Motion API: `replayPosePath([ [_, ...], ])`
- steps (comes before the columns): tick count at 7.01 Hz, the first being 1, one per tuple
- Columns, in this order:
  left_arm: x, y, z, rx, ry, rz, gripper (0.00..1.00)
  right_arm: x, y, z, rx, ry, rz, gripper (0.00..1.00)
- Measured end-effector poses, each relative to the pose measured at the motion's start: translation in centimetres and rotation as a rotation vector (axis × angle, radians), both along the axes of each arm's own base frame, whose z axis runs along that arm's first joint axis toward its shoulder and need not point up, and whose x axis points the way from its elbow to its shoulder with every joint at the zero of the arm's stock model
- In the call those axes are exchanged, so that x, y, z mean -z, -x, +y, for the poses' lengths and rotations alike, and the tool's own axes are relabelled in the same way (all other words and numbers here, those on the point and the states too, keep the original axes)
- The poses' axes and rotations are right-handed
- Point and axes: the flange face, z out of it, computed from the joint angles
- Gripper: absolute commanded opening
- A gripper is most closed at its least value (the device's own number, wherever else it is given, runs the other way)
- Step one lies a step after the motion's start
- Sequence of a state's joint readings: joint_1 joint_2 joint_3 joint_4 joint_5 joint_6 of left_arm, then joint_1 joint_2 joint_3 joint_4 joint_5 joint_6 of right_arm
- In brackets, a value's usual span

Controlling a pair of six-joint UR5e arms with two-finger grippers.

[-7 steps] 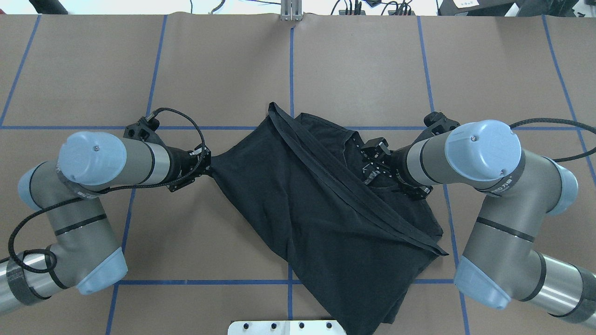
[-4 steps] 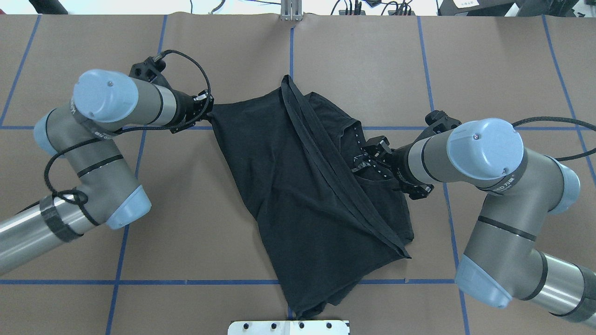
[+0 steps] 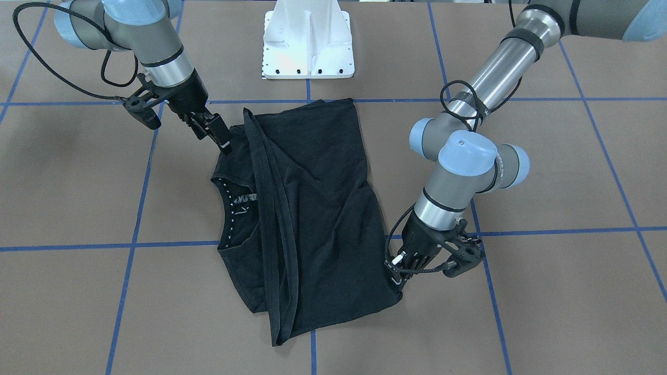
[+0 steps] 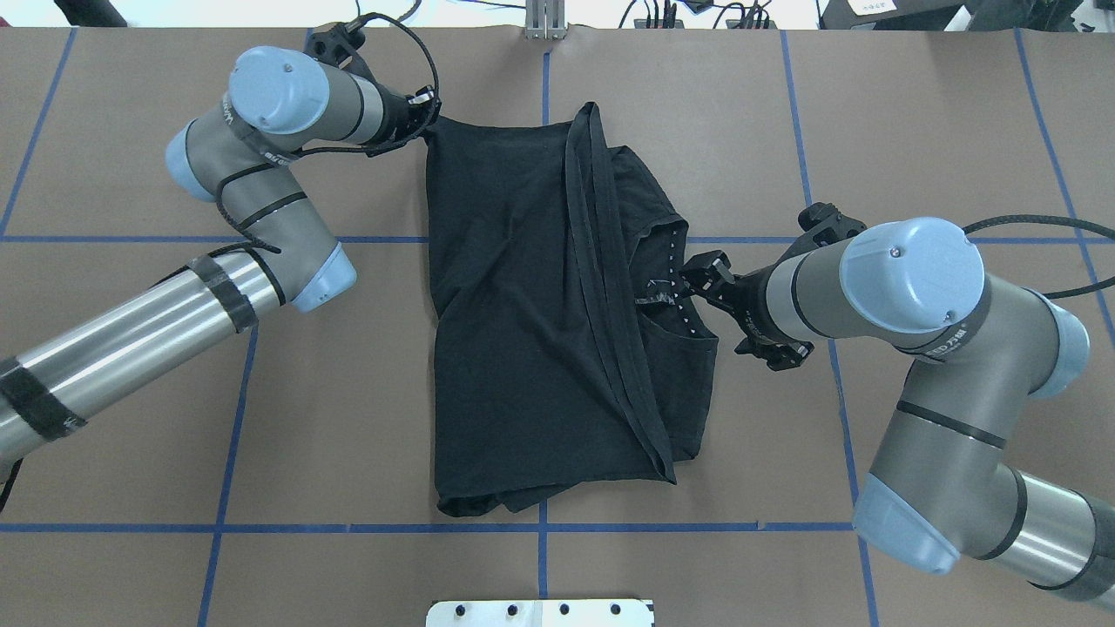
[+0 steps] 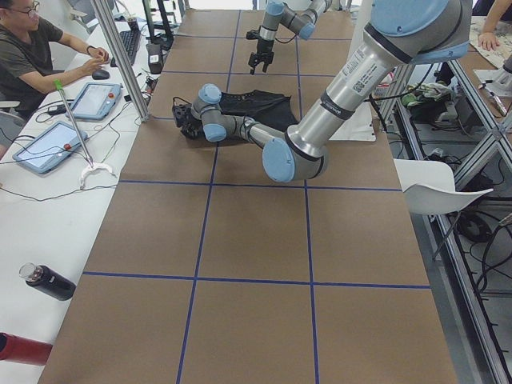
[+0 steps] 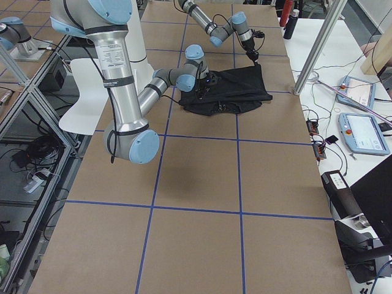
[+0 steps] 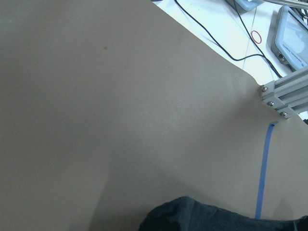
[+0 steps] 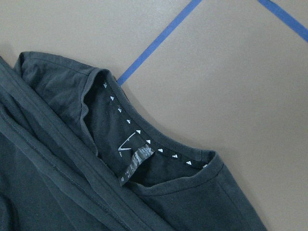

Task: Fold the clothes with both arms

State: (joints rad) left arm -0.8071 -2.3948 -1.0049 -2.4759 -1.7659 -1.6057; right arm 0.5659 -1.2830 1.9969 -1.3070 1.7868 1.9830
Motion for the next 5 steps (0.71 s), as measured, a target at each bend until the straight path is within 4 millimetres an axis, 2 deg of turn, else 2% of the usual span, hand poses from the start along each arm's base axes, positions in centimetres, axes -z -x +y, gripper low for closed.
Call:
replayPosePath([
  [1, 0.1, -0.4, -1.4, 0.004, -0.018, -0.015, 0.19, 0.1, 0.0, 0.0, -0.001, -0.001, -0.001, 1.0],
  [2, 0.2, -0.7, -2.2, 0.007, -0.033, -0.029, 0.68, 0.1, 0.1, 0.0, -0.001, -0.002, -0.001, 1.0],
  [4, 0.6, 0.0, -2.3, -0.004, -0.086, -0.048, 0.69, 0.4, 0.6, 0.1, -0.002, -0.009, -0.002, 1.0],
  [5, -0.2, 1.6, -1.1, -0.018, -0.107, -0.041, 0.69, 1.3, 1.1, -0.1, 0.001, -0.019, -0.015, 1.0],
])
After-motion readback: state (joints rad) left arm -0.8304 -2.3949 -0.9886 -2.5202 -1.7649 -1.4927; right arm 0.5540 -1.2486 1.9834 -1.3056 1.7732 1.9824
